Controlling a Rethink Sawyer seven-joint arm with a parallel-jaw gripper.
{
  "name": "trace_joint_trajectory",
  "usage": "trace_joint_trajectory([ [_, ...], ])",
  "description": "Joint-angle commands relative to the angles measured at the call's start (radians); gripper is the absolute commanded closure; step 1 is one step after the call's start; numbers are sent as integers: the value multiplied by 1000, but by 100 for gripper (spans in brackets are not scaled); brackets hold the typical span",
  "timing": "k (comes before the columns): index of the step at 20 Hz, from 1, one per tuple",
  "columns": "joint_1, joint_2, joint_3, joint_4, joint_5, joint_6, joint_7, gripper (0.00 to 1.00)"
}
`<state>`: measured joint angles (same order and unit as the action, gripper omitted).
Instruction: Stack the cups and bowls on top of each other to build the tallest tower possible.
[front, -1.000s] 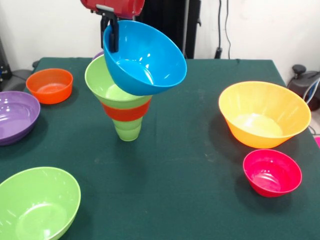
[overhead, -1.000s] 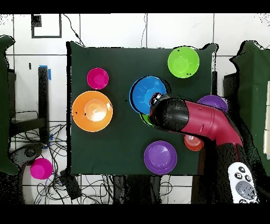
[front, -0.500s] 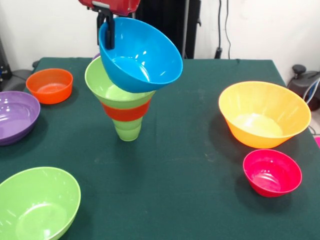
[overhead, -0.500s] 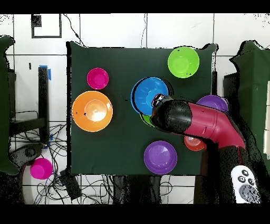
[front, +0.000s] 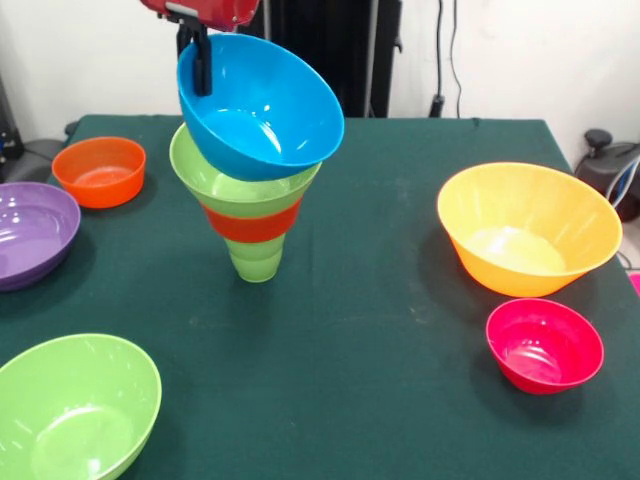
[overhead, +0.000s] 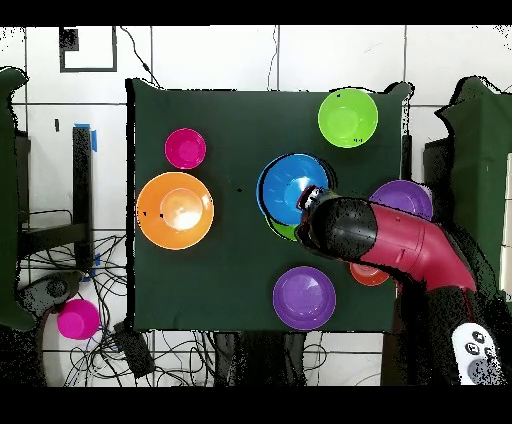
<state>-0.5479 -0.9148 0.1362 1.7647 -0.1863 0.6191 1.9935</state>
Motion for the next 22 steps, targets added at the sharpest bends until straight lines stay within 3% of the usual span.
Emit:
trace_joint_trajectory([
  [1,-1,-13,91,83,-68,-23,-112,100],
  [22,9,-18,90,102,-79,-45,-92,100],
])
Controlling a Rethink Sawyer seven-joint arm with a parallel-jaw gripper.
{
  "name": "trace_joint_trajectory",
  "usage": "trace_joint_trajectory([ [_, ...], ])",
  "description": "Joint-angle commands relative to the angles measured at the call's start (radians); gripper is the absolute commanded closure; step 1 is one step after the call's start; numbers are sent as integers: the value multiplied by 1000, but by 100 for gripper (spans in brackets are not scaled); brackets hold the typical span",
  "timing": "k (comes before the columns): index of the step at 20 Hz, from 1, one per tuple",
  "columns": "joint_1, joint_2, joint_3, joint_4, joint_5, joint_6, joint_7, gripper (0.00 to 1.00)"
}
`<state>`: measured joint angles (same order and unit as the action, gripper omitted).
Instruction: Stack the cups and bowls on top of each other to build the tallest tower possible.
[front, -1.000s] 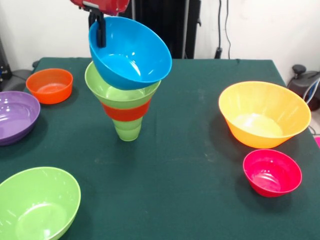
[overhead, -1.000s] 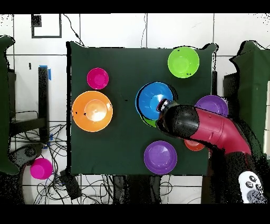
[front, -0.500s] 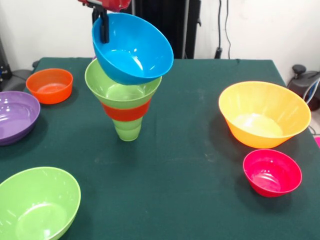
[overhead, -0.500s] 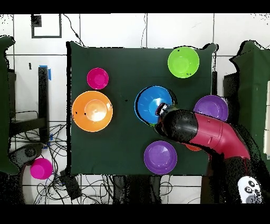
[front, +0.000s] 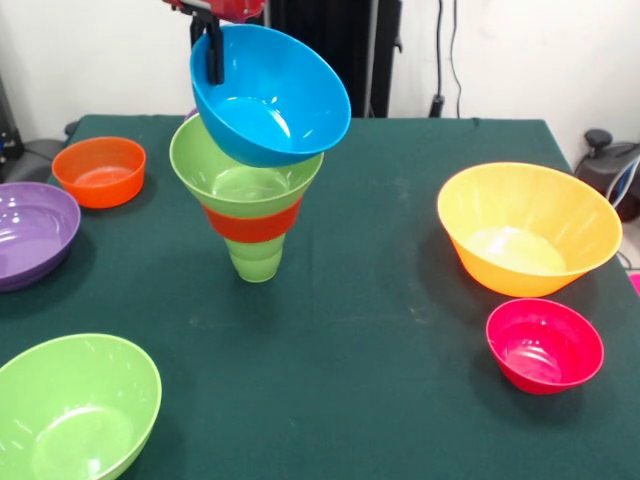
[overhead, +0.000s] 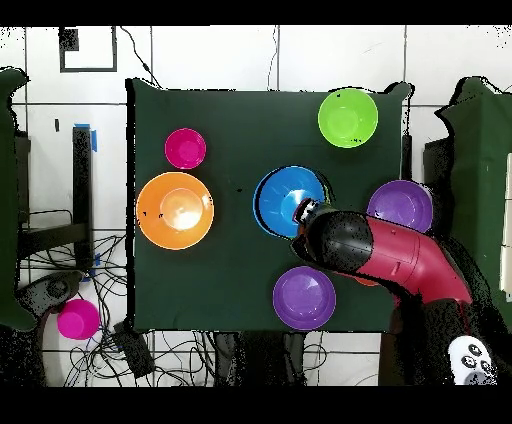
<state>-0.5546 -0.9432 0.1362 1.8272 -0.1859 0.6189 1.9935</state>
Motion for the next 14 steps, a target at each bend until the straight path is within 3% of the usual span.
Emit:
trace_joint_trajectory([
  [1,15,14,92,34,-80,-42,-95,100],
  [14,18,34,95,10,-86,-45,-97,100],
])
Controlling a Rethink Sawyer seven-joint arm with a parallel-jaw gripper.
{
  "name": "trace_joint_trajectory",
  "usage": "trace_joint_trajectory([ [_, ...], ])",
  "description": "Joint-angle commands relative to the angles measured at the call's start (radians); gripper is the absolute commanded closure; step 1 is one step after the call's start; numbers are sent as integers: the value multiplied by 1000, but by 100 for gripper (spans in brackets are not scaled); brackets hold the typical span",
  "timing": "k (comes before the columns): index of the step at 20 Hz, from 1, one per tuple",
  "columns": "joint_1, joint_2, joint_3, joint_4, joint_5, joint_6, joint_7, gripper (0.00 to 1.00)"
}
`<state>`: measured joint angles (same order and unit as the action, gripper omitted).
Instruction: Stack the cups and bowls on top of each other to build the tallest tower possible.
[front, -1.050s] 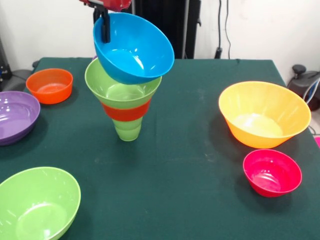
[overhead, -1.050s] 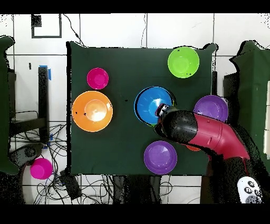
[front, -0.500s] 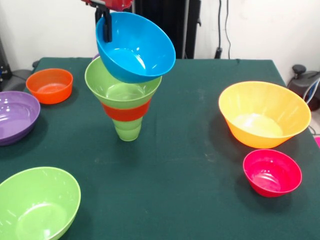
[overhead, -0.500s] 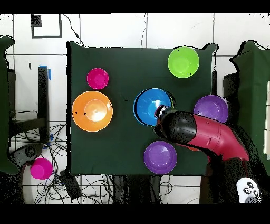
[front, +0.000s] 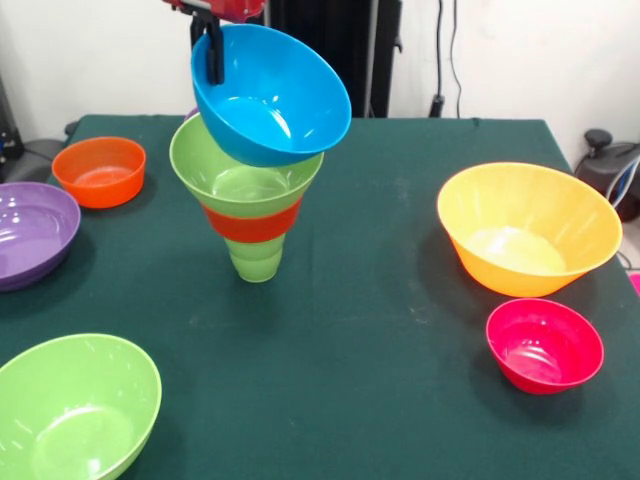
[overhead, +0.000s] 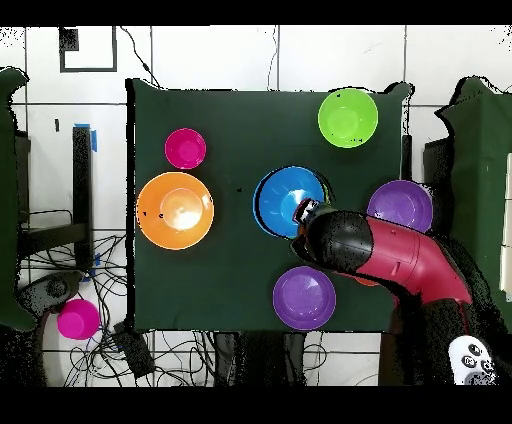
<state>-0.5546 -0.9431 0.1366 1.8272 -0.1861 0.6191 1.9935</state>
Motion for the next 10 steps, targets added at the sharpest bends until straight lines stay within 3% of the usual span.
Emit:
trace_joint_trajectory([
  [1,18,35,95,10,-86,-48,-96,100],
  [10,20,46,96,15,-92,-84,-84,100],
])
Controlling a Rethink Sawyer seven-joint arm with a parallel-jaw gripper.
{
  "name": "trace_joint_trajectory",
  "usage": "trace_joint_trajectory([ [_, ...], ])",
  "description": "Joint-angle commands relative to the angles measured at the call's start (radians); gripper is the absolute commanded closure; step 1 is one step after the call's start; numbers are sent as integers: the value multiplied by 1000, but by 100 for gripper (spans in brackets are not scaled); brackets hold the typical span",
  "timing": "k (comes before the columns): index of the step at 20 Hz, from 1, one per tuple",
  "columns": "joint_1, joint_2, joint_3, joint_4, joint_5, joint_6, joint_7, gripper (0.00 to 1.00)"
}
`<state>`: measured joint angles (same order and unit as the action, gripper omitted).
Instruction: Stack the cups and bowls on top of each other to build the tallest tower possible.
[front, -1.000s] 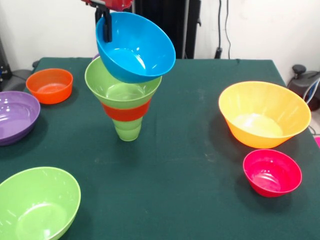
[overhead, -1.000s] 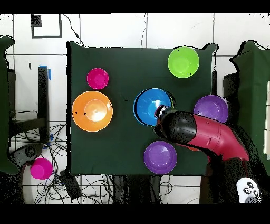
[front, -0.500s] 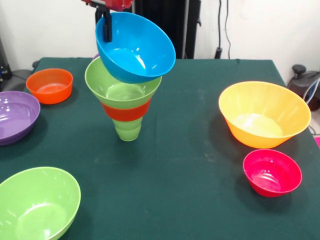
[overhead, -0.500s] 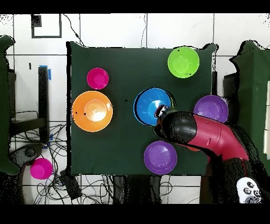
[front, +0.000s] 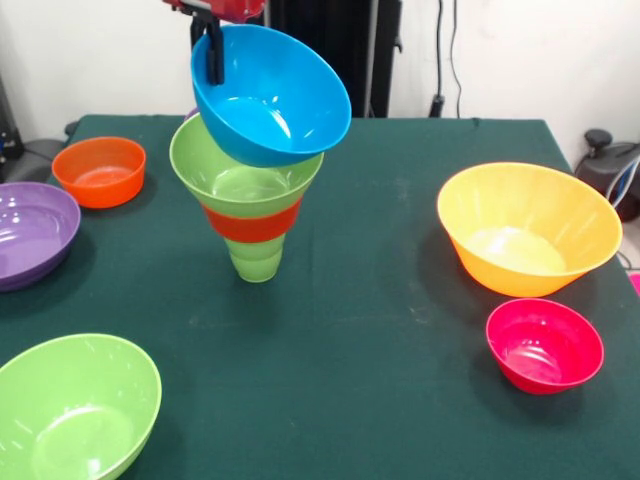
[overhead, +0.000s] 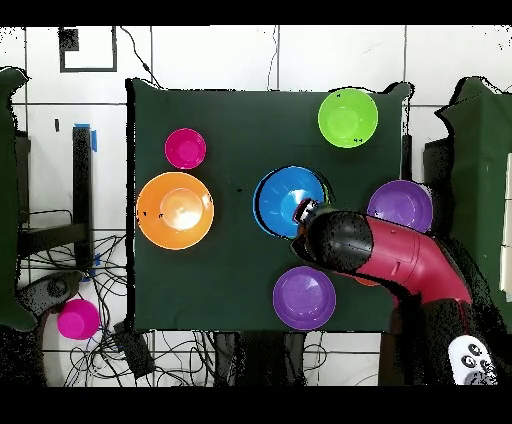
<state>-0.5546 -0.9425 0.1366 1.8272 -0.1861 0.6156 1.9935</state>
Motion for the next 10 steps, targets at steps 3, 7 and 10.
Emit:
trace_joint_trajectory([
  [3,20,53,100,9,-91,-86,-85,100],
  [7,30,64,95,-14,-98,-73,-86,100],
  [10,44,71,91,-48,-107,-36,-92,100],
])
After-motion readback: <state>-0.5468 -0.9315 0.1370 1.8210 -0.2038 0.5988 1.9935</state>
